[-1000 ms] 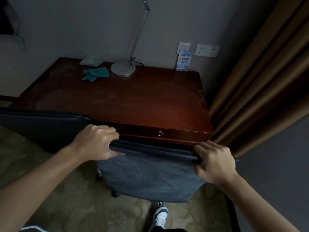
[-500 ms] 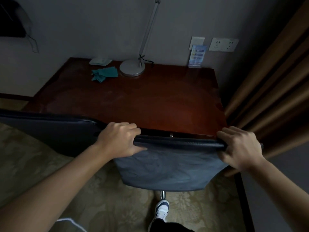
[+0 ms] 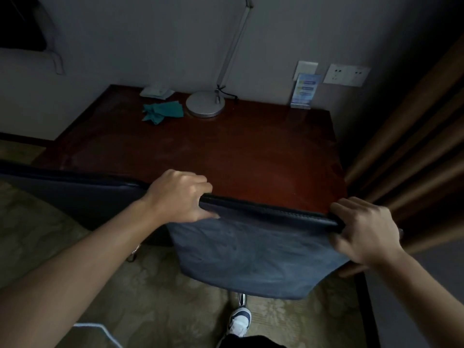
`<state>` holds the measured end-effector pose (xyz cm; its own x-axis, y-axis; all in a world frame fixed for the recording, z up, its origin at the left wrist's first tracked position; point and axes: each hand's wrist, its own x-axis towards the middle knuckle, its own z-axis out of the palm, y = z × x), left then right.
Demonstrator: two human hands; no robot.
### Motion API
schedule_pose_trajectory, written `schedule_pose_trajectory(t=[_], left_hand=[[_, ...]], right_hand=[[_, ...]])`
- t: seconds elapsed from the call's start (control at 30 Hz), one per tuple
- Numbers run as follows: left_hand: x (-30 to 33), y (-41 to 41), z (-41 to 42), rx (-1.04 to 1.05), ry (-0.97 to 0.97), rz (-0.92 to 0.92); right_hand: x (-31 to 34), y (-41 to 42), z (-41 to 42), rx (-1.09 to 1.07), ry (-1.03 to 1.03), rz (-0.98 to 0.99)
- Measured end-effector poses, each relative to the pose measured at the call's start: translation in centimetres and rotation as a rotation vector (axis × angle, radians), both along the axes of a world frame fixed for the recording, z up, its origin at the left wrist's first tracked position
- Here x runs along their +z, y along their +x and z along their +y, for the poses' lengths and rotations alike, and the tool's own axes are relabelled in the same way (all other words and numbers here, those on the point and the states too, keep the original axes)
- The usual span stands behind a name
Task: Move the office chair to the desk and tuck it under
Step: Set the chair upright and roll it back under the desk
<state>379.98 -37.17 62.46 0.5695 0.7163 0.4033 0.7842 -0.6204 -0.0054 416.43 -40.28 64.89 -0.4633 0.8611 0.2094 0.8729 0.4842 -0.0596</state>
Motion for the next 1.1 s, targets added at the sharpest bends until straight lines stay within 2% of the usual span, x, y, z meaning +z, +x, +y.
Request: schedule_pose_trajectory(t=[0.4,0.77,1.1], left_hand=[[0.8,-0.2,3.8,-0.061,-0.020,-0.008],[-0.7,2.2,4.5,0.047,-0.045,-0.007],[-1.3,2.4,3.9,0.095,-0.027,0.019]], right_hand=[[0.2,-0.2,2.4,-0.012,0.026,0.007],[-0.9,1.3,5.5,-0.094,0.021,-0.055],[-1.9,1.6,4.8,-0.094,0.039,0.005]])
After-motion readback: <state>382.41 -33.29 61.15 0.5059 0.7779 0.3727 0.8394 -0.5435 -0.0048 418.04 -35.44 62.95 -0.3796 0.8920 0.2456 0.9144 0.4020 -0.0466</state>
